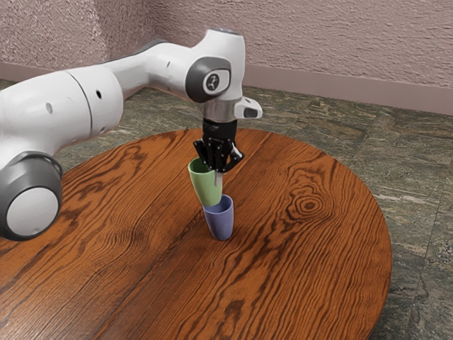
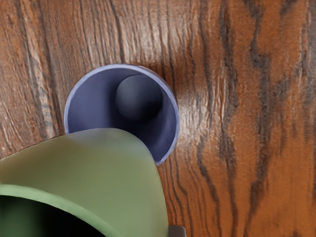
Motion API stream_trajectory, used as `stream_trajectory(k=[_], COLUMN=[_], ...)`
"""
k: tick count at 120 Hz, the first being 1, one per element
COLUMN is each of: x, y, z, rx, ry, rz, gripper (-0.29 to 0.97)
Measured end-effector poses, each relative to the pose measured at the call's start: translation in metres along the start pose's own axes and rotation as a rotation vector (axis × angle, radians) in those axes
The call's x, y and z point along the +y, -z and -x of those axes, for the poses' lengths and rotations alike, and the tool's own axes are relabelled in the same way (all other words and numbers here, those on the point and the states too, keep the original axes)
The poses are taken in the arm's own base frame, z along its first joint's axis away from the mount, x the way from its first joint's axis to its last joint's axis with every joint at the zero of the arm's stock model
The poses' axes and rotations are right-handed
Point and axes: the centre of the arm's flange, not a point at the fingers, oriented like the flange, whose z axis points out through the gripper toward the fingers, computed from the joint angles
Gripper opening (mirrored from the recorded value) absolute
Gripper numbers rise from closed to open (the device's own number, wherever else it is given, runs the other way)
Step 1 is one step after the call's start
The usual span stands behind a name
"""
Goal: Place the left cup onto the right cup
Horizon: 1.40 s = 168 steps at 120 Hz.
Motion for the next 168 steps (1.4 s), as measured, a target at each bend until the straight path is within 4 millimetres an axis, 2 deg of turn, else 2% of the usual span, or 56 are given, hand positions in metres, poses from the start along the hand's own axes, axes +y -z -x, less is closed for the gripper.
stream_trajectory(k=[47, 138, 168], x=[0.013, 0.007, 0.008], y=[-0.015, -0.017, -0.024], z=[-0.013, -0.024, -0.027], rx=[0.006, 0.039, 0.033], ry=[0.010, 0.049, 0.052], rz=[-0.002, -0.001, -0.001], gripper=[-0.11, -0.11, -0.11])
